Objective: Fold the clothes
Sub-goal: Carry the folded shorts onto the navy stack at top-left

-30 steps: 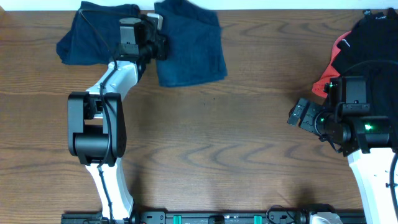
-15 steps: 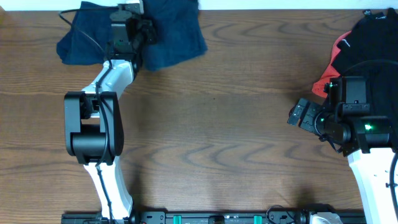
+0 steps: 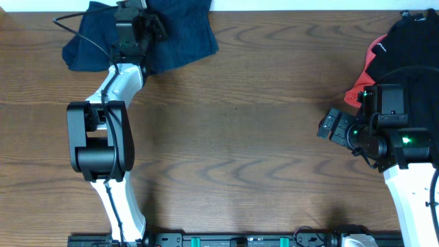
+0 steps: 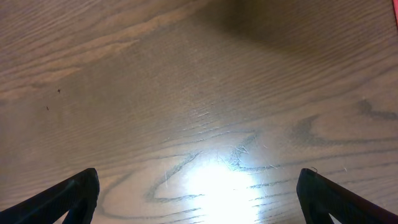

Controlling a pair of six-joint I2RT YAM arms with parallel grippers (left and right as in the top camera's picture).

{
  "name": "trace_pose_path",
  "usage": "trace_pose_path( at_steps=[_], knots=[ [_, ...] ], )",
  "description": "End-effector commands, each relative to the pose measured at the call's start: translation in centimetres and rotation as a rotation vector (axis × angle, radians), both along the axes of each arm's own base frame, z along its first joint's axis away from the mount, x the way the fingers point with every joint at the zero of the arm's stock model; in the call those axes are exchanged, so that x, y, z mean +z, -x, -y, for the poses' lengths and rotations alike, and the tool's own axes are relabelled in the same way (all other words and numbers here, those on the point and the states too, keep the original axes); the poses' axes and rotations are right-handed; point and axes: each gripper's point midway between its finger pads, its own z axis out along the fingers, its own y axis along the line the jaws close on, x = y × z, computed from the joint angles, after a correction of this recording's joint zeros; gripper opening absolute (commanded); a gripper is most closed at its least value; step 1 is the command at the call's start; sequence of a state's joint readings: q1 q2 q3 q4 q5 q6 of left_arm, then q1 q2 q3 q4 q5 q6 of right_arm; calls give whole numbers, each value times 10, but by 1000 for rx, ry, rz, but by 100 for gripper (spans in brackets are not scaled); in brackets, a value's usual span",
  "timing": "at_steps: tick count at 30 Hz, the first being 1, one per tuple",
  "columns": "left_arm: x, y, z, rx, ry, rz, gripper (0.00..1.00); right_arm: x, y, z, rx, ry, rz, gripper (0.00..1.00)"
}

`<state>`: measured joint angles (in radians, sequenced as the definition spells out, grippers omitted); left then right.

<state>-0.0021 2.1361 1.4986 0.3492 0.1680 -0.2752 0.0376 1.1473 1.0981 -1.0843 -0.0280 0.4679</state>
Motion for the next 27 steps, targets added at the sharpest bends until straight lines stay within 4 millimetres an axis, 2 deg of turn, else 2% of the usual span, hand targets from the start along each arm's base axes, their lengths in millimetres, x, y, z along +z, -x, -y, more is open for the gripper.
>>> trace_pose_path(
  at_steps=[1, 14, 20, 27],
  knots=[
    [48, -8, -20, 102, 24, 100, 6, 2, -1, -1, -12, -7, 6, 99],
    [52, -4, -51, 236, 134, 82, 6, 2, -1, -1, -12, -7, 6, 99],
    [69, 3, -67, 326, 138, 105, 6, 2, -1, -1, -12, -7, 6, 99],
    [84, 10, -75, 376, 144, 120, 6, 2, -1, -1, -12, -7, 6, 99]
  ],
)
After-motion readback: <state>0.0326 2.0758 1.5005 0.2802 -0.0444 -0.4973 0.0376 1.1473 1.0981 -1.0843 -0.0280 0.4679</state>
